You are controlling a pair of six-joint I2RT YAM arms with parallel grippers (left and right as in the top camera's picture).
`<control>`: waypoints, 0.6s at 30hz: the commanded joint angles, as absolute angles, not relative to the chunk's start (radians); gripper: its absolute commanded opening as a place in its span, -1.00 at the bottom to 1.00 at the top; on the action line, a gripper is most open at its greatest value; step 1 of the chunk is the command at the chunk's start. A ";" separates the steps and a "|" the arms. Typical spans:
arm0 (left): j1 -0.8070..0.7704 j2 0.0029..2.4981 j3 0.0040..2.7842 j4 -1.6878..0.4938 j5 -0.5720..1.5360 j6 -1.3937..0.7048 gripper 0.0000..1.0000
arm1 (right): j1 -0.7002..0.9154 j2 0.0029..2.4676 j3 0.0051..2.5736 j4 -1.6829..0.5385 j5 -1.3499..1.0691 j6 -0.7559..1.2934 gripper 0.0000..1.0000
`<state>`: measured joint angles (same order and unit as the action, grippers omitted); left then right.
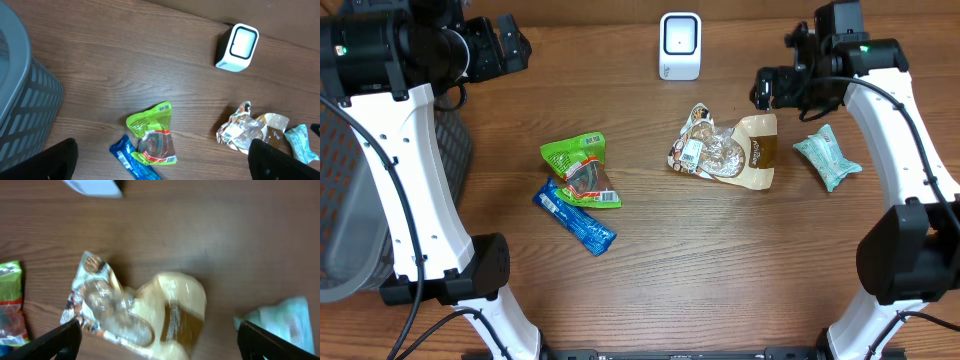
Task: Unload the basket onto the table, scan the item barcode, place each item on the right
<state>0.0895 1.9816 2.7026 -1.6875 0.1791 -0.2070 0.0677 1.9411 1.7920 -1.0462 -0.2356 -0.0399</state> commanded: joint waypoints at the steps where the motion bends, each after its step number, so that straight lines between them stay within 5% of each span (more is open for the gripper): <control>1: 0.091 1.990 2.703 -1.687 0.173 -0.202 0.99 | 0.084 1.998 1.788 -0.987 -0.377 -0.279 1.00; 18: 0.091 1.990 2.703 -1.687 0.173 -0.202 1.00 | 0.108 2.263 1.767 -1.208 -0.479 -0.633 1.00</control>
